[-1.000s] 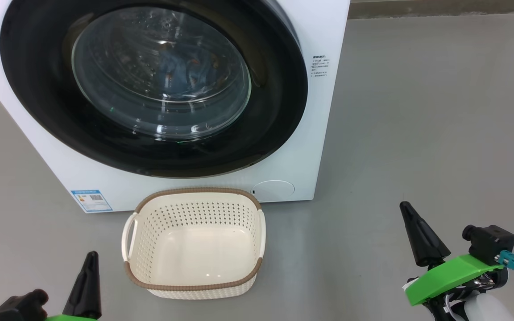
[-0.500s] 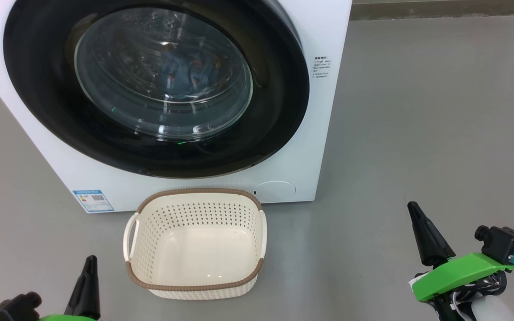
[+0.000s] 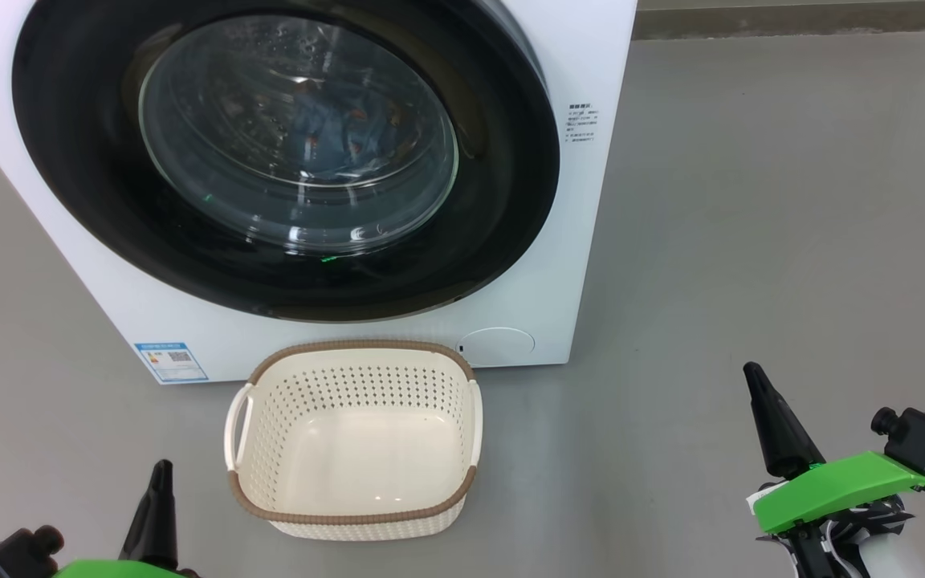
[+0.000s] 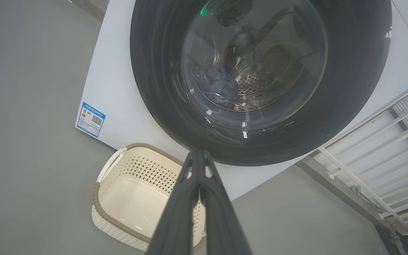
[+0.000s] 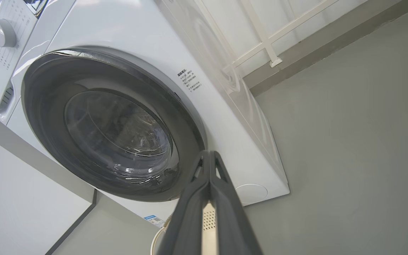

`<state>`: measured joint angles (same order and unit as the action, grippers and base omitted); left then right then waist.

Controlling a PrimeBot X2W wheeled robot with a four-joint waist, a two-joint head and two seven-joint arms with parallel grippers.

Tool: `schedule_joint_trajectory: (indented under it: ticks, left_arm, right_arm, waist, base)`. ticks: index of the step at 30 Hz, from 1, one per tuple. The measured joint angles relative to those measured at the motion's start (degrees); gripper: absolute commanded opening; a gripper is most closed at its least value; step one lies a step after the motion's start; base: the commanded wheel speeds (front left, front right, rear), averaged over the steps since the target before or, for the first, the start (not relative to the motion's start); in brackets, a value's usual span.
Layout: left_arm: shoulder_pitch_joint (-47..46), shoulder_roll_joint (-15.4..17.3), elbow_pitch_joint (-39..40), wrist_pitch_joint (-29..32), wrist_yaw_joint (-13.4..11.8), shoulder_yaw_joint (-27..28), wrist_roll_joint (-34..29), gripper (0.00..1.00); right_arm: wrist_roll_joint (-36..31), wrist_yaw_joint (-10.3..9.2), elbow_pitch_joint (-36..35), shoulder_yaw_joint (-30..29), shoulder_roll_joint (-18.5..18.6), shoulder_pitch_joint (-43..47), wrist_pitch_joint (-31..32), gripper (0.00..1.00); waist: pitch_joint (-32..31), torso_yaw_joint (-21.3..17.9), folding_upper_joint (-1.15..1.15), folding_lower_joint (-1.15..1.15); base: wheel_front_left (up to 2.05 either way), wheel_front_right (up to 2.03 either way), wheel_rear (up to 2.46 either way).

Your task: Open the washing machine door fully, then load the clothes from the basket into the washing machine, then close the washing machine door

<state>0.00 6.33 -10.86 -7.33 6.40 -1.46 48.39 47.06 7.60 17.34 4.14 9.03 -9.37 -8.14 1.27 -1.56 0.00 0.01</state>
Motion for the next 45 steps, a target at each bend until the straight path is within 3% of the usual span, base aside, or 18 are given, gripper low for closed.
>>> schedule_joint_trajectory:
  ticks: [45]
  left_arm:
    - [-1.7, -2.1, -2.4, 7.4, 0.4, 3.2, 22.7, 0.0]
  right_arm:
    - [23.8, -0.04, -0.6, -5.9, -3.1, 1.3, 7.3, 0.0]
  waist:
    - [-0.7, 0.8, 0.0, 0.0]
  base:
    - [0.0, 0.0, 0.0]
